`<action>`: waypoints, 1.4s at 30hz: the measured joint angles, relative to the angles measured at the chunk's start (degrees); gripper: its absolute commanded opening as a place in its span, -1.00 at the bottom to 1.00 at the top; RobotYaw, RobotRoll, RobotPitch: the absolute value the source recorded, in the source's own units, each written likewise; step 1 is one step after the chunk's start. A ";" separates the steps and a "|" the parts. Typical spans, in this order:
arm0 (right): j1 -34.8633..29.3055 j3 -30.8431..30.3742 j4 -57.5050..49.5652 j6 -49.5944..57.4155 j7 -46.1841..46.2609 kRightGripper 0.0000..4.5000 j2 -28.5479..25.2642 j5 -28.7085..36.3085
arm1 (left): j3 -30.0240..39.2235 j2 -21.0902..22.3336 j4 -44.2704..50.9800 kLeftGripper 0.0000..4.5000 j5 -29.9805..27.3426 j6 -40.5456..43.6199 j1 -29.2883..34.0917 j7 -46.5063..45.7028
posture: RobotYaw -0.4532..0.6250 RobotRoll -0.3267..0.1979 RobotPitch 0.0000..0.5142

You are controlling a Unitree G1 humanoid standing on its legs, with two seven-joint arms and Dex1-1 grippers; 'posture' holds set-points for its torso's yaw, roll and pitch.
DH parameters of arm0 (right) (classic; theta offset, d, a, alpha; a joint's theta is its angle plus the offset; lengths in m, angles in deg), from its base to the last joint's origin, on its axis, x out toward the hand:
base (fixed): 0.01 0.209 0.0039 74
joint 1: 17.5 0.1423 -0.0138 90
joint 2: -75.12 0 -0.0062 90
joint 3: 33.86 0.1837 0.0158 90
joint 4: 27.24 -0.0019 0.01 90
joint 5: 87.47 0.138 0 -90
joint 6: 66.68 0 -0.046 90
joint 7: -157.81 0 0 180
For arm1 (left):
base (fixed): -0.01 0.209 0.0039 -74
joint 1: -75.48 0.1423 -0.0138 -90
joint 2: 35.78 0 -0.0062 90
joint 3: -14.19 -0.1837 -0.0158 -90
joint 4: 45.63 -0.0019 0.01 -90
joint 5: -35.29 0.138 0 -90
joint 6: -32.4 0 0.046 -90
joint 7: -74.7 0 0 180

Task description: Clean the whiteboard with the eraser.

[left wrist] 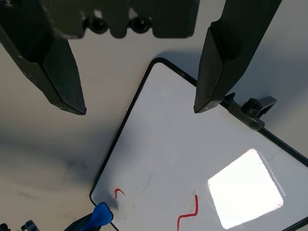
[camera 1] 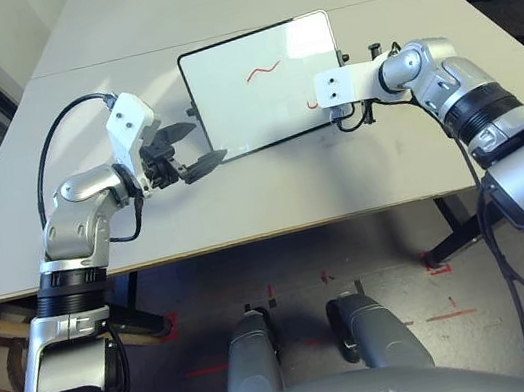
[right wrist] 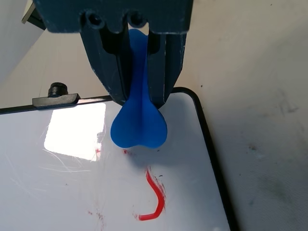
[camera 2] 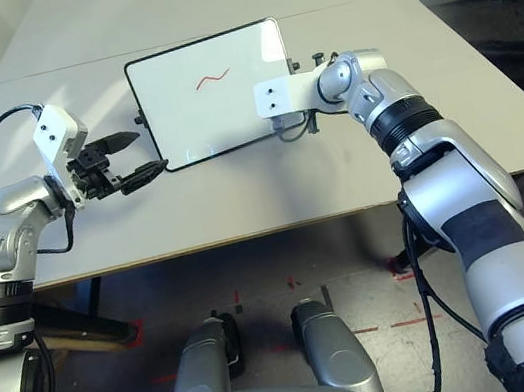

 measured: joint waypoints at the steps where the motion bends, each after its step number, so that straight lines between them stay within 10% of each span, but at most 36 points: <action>1: 0.16 0.00 0.15 -0.01 0.14 -0.89 0.14 0.00 | 0.00 0.00 -0.06 1.00 0.00 0.00 0.00 -0.06 | -0.35 0.25 -0.54; 42: 3.34 -1.25 6.34 -2.66 3.82 -0.89 7.97 -2.23 | 0.87 0.42 0.71 1.00 -0.04 0.43 1.41 -1.12 | -0.29 0.25 -0.57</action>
